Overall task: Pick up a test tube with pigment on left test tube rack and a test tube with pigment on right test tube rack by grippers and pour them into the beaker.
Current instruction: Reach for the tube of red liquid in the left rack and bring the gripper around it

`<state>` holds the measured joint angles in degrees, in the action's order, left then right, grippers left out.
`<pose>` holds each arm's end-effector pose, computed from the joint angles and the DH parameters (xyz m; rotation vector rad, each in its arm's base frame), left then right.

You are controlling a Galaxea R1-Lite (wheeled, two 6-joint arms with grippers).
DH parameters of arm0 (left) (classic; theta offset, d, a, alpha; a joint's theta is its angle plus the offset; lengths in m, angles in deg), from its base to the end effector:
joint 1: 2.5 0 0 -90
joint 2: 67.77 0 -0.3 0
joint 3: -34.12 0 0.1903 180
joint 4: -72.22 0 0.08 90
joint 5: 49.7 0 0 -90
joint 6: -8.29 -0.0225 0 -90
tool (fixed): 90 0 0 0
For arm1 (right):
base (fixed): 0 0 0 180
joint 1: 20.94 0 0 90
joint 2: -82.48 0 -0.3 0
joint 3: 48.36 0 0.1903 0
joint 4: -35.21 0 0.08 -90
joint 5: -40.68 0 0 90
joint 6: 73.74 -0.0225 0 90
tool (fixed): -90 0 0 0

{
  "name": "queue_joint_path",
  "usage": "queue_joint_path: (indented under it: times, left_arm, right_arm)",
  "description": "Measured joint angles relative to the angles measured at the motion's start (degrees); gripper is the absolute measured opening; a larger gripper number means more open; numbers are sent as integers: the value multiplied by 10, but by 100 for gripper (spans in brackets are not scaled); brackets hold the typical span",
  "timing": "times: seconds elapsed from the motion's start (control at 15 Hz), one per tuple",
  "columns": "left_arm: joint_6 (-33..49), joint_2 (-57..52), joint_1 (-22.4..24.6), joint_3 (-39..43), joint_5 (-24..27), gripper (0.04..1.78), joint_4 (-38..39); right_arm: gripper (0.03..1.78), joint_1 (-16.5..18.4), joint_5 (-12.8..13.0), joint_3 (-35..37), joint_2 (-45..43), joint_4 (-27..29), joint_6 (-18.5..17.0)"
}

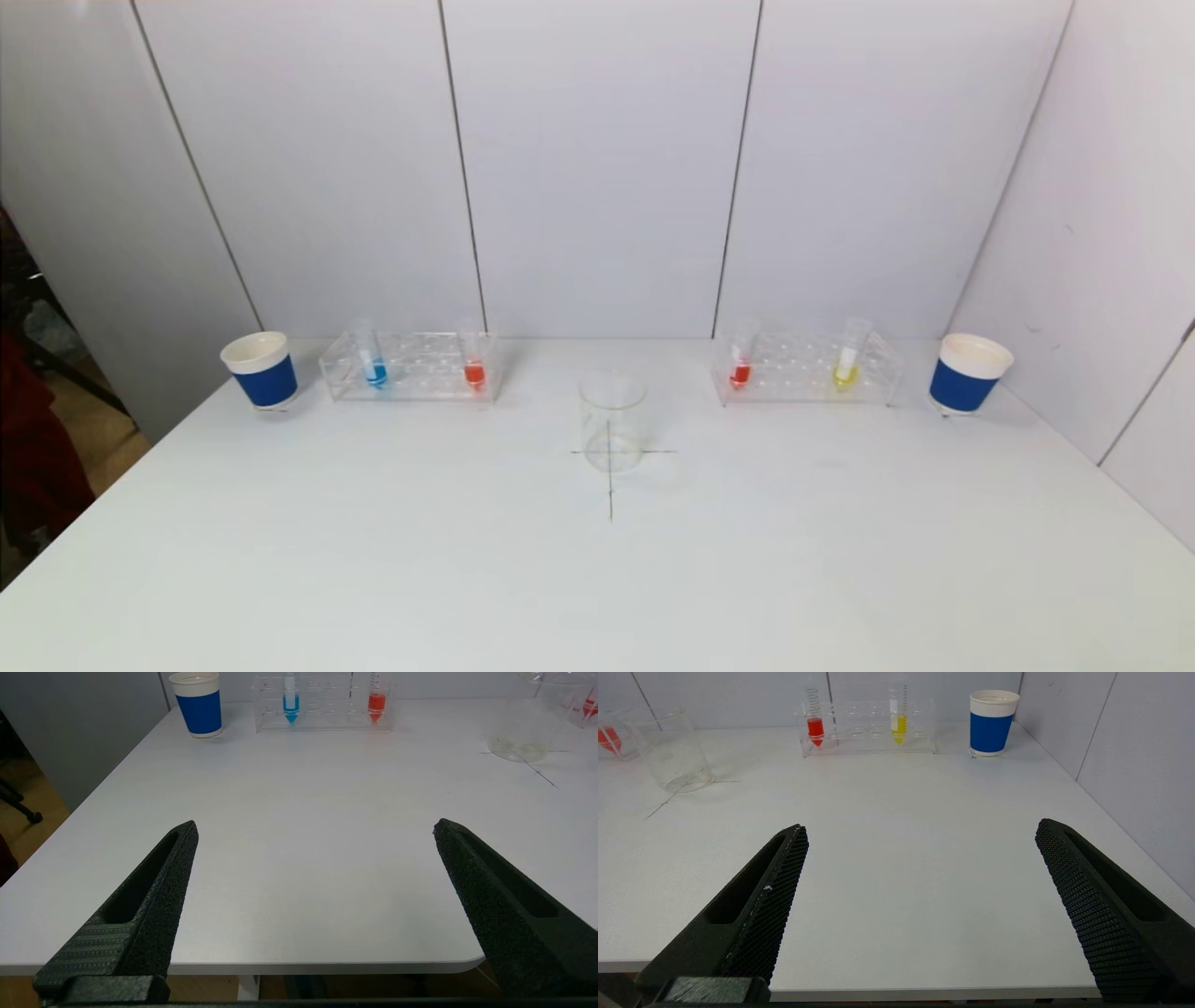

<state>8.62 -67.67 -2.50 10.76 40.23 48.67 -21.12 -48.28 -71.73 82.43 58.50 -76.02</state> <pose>-0.0227 0.0000 0.0752 -0.0058 0.0051 0.0012 -0.0229 -0.0005 0.0756 0.0398 -0.0026 -0.0150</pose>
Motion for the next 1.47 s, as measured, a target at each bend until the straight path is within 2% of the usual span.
queue_joint_path:
  times: [1.07, 1.2, 1.47]
  left_arm:
    - [-16, 0, 0, -2, -1, 176, -2]
    - [-36, 1, 0, -34, 8, 176, -8]
    - [-54, 76, 0, -183, 29, 176, -21]
  right_arm:
    - [177, 0, 0, 0, 0, 0, 0]
    - [177, 0, 0, 0, 0, 0, 0]
    - [177, 0, 0, 0, 0, 0, 0]
